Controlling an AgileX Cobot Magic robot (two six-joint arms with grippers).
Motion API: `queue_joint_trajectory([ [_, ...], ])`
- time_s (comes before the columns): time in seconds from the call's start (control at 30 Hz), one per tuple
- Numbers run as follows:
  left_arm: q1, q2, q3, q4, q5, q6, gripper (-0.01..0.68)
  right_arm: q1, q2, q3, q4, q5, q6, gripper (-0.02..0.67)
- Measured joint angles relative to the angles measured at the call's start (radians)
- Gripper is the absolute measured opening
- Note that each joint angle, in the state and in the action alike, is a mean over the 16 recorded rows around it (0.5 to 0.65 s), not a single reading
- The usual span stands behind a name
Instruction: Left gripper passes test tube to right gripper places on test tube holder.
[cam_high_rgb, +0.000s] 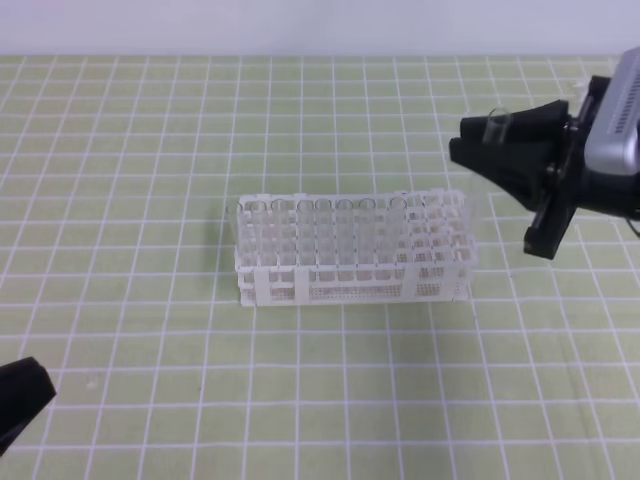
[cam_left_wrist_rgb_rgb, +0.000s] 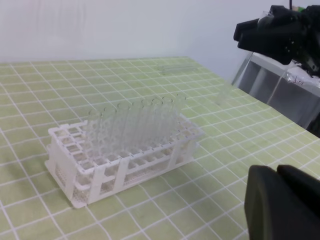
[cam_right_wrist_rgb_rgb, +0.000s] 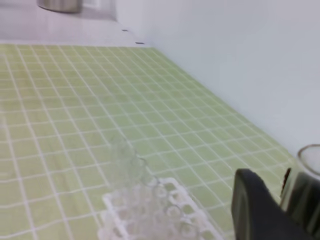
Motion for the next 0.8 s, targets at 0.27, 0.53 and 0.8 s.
queue_joint_trajectory([
  [0.27,0.0,0.0,0.0,0.0,0.003,0.0,0.006,0.069,0.035,-0.006,0.001,-0.065,-0.017,0.091],
  [0.53,0.0,0.0,0.0,0.0,0.005,0.0,0.005,0.121,0.06,-0.016,0.002,-0.127,-0.039,0.09],
  [0.8,0.0,0.0,0.0,0.0,0.004,-0.001,0.005,0.126,0.064,-0.031,0.004,-0.132,-0.042,0.09],
])
